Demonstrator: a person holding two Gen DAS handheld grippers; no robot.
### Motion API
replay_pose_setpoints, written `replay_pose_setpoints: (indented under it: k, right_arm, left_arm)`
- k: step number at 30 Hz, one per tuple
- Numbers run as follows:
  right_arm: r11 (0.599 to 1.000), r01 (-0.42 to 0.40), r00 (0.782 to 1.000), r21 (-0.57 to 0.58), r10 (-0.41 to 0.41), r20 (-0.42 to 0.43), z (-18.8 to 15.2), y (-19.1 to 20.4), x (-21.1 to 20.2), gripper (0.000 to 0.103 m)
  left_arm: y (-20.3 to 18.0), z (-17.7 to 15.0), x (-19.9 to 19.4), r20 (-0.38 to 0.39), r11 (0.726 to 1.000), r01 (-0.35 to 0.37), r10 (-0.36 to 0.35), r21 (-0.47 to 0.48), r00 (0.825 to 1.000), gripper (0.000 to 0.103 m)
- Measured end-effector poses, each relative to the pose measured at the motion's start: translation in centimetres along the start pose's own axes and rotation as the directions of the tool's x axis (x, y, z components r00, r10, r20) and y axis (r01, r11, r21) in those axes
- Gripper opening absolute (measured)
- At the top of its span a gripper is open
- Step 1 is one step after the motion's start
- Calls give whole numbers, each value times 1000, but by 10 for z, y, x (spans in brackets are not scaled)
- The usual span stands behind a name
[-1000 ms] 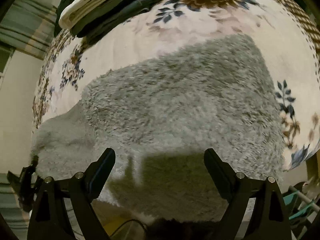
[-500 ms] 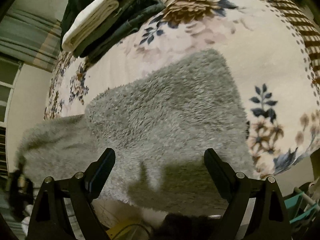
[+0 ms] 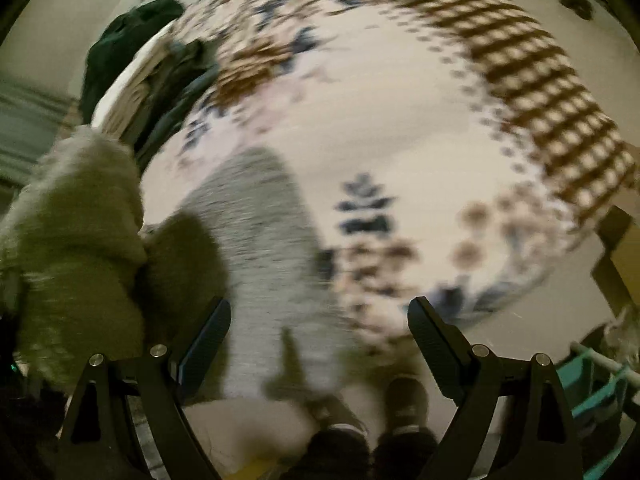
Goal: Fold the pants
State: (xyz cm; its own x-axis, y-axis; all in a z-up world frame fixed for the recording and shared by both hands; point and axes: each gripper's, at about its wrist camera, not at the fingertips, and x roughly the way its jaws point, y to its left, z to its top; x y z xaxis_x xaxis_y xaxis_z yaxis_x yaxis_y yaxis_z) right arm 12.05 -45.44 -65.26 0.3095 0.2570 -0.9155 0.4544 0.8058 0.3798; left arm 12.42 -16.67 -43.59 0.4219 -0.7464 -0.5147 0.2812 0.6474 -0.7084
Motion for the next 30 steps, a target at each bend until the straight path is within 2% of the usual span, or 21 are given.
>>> replay_pose_setpoints:
  k: [3, 5, 7, 8, 9, 10, 11, 13, 16, 18, 20, 22, 23, 24, 25, 26, 29, 30]
  right_arm:
    - [999, 29, 1000, 36, -29, 4, 3, -29, -9, 92]
    - [998, 44, 999, 53, -45, 8, 5, -43, -16, 92]
    - [997, 40, 999, 68, -41, 14, 9, -52, -21, 92]
    - [997, 31, 999, 74, -33, 17, 10, -55, -23, 92]
    - [997, 17, 1000, 79, -19, 19, 12, -56, -25, 94]
    - [996, -13, 1000, 83, 11, 16, 15, -56, -25, 97]
    - [996, -37, 999, 84, 36, 15, 18, -54, -24, 101]
    - [993, -96, 995, 66, 96, 15, 24, -42, -19, 102]
    - [986, -168, 986, 9, 168, -9, 38, -15, -2, 103]
    - [980, -200, 979, -22, 199, -50, 47, 2, 16, 103]
    - [966, -256, 961, -36, 250, -116, 58, 19, 46, 103]
    - [962, -273, 939, -4, 266, -219, 59, 27, 76, 103]
    - [960, -277, 915, 42, 277, -295, 58, 29, 95, 97]
    - [955, -291, 906, 53, 293, -304, 56, 32, 101, 66]
    - [962, -272, 922, 30, 270, -276, 55, 36, 97, 49]
    - [966, -257, 937, 0, 249, -243, 54, 41, 90, 37]
    - [974, -226, 962, 11, 225, -153, 52, 35, 63, 31]
    - [977, -211, 969, 31, 214, -123, 53, 27, 56, 31]
  left_arm:
    - [-5, -13, 41, -105, 999, -25, 28, 33, 994, 20]
    - [-6, -18, 62, -184, 996, -80, 87, 43, 979, 29]
    - [-7, -20, 76, -267, 995, -101, 102, 19, 958, 50]
    - [-9, -18, 73, -273, 994, -107, 108, 18, 956, 60]
    - [-13, -17, 68, -266, 994, -108, 112, 30, 957, 82]
    - [-18, -18, 63, -261, 994, -101, 106, 35, 959, 86]
    - [-20, -12, 51, -250, 995, -95, 98, 26, 963, 86]
    - [-19, -3, 27, -224, 995, -101, 100, 8, 969, 87]
    - [-1, 18, -5, -181, 986, -166, 159, -23, 970, 87]
    - [21, 35, -26, -159, 968, -250, 244, -22, 957, 87]
    - [51, 46, -38, -161, 933, -359, 351, -25, 922, 87]
    - [80, 51, -40, -177, 909, -414, 401, -43, 899, 87]
    - [99, 52, -37, -197, 897, -438, 419, -63, 886, 87]
    - [113, 51, -33, -213, 893, -444, 422, -71, 881, 87]
    - [126, 50, -23, -237, 889, -451, 423, -76, 875, 87]
    - [137, 49, -17, -261, 884, -461, 427, -84, 866, 87]
    - [161, 43, 2, -311, 880, -461, 409, -115, 858, 87]
    - [165, 42, 4, -318, 883, -451, 394, -129, 862, 87]
